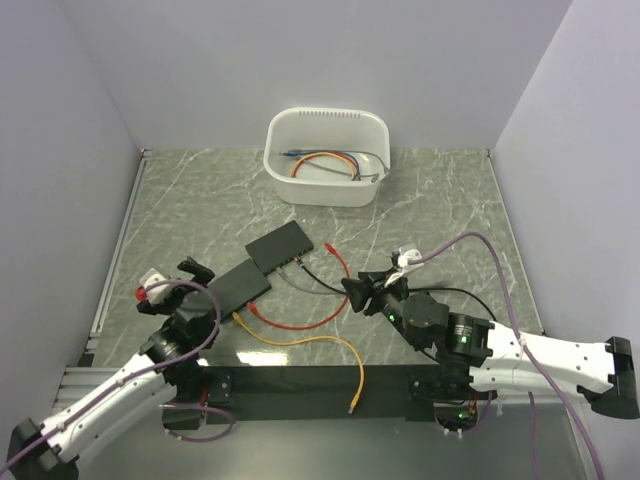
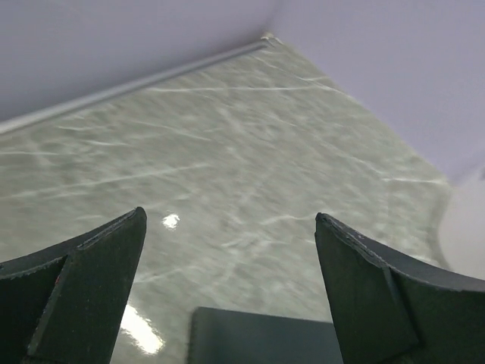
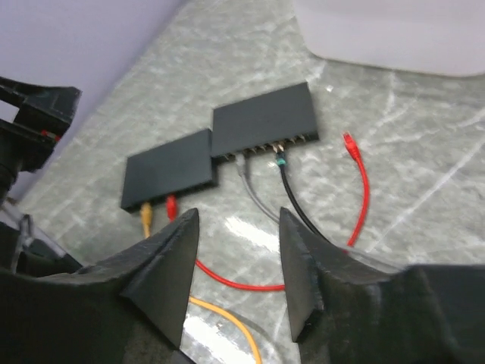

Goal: Insert the plug into the switch port

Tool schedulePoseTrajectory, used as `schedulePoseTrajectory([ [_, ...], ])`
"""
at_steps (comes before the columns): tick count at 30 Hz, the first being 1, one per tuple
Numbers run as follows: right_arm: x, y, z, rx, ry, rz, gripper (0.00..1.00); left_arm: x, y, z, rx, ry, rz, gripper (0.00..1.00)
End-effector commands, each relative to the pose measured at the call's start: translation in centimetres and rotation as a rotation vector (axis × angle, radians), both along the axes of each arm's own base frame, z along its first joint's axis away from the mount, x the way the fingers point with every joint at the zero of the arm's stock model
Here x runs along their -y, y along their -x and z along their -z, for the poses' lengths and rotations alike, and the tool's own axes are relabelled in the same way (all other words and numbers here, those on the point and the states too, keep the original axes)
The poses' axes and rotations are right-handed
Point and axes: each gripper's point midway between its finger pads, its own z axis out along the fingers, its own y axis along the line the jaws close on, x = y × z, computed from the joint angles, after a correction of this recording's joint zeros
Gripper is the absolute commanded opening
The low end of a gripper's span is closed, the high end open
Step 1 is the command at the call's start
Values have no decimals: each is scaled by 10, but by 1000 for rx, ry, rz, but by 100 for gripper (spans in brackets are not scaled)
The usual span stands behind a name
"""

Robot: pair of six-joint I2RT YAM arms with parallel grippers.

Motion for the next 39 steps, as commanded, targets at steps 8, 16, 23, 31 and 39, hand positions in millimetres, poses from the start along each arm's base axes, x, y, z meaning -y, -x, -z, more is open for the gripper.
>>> schedulePoseTrajectory([
  [8,6,-5,-3,-49,3,71,49,-26,8,14,107,-119,-188,99],
  [16,-10,6,8,-61,88,-38,49,-16,-20,24,56,-133,-218,99],
  [23,-34,28,20,-24,169,-258,57,55,-26,-57,-59,-293,-11,99],
  [31,-57,17,-10,-2,250,-259,66,187,-14,-111,-400,-410,612,99],
  [39,-36,8,-47,16,192,-170,66,158,-23,-143,-102,-183,732,99],
])
